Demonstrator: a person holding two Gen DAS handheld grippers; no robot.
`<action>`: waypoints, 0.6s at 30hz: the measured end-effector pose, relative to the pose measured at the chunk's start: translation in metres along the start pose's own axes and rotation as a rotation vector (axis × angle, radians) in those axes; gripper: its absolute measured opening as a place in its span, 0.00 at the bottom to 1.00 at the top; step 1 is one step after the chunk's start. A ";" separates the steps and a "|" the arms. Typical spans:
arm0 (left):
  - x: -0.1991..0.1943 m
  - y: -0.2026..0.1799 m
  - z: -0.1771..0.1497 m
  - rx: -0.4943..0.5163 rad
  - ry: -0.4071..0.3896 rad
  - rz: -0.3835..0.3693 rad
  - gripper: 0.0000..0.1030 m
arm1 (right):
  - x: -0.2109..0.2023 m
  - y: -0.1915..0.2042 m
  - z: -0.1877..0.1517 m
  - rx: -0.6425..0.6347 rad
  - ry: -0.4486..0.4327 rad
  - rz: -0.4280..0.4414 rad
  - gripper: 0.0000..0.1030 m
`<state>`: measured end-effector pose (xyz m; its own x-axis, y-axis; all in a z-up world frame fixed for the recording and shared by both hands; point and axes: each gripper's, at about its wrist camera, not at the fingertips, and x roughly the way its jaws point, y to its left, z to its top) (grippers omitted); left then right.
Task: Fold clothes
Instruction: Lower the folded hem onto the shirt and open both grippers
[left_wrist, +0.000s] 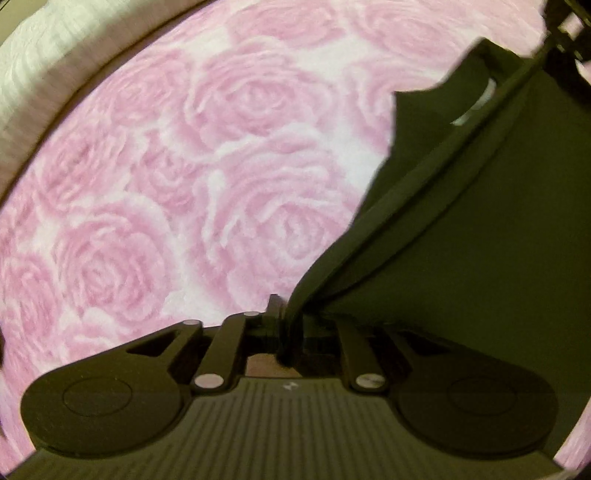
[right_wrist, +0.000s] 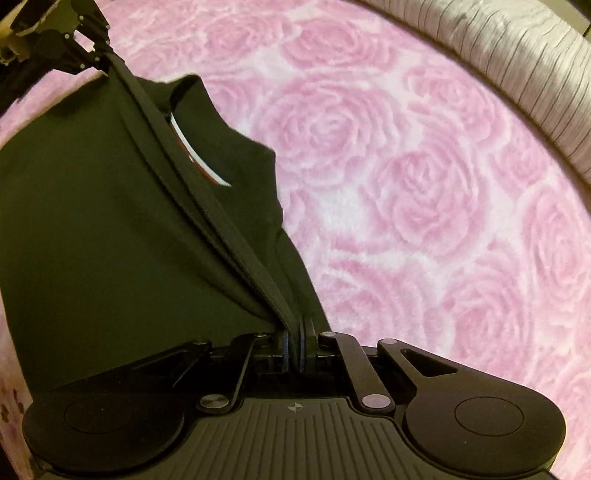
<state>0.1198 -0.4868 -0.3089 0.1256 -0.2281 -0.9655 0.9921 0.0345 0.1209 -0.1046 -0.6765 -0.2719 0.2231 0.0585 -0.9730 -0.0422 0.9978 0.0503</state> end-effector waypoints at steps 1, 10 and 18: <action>0.002 0.004 0.000 -0.022 0.003 0.008 0.22 | -0.002 -0.004 0.000 0.022 -0.012 0.002 0.07; -0.003 0.048 -0.011 -0.238 -0.019 0.078 0.22 | -0.043 -0.080 -0.026 0.570 -0.294 -0.041 0.25; 0.007 0.034 -0.019 -0.339 -0.045 -0.105 0.32 | -0.053 -0.049 -0.094 0.771 -0.338 -0.078 0.52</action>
<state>0.1544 -0.4690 -0.3159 0.0308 -0.2897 -0.9566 0.9421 0.3282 -0.0691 -0.2056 -0.7312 -0.2443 0.4821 -0.1282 -0.8667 0.6348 0.7329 0.2447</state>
